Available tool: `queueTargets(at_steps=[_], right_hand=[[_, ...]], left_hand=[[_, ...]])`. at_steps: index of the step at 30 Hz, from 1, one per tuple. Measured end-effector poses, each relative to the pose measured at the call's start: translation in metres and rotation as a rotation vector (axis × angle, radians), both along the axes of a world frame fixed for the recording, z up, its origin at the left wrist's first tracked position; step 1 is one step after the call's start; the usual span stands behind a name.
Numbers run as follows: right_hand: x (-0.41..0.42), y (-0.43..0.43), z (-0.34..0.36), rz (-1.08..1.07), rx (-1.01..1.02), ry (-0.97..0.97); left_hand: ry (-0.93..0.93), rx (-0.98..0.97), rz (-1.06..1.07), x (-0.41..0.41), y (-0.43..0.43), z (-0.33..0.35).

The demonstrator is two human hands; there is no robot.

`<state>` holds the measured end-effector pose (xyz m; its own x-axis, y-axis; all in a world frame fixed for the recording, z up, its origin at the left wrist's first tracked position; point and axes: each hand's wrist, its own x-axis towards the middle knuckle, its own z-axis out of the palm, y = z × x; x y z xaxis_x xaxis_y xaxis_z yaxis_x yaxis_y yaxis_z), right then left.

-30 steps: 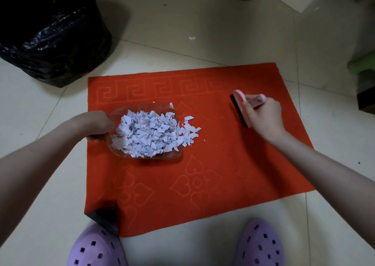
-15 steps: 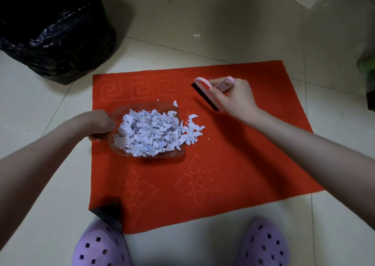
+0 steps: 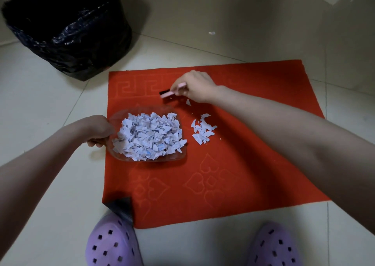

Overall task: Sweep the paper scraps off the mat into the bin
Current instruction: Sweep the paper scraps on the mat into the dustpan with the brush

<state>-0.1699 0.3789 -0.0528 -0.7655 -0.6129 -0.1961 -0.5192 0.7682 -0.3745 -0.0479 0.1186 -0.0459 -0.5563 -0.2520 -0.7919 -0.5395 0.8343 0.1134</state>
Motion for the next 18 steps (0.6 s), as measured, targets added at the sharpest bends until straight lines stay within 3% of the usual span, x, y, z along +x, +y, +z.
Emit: queueTargets(at_steps=[11, 18], right_hand=[[0.027, 0.065, 0.026, 0.27, 0.201, -0.08], [0.03, 0.074, 0.037, 0.045, -0.12, 0.036]], left_hand=[[-0.029, -0.047, -0.019, -0.009, -0.001, -0.001], [0.005, -0.012, -0.007, -0.012, 0.003, 0.003]])
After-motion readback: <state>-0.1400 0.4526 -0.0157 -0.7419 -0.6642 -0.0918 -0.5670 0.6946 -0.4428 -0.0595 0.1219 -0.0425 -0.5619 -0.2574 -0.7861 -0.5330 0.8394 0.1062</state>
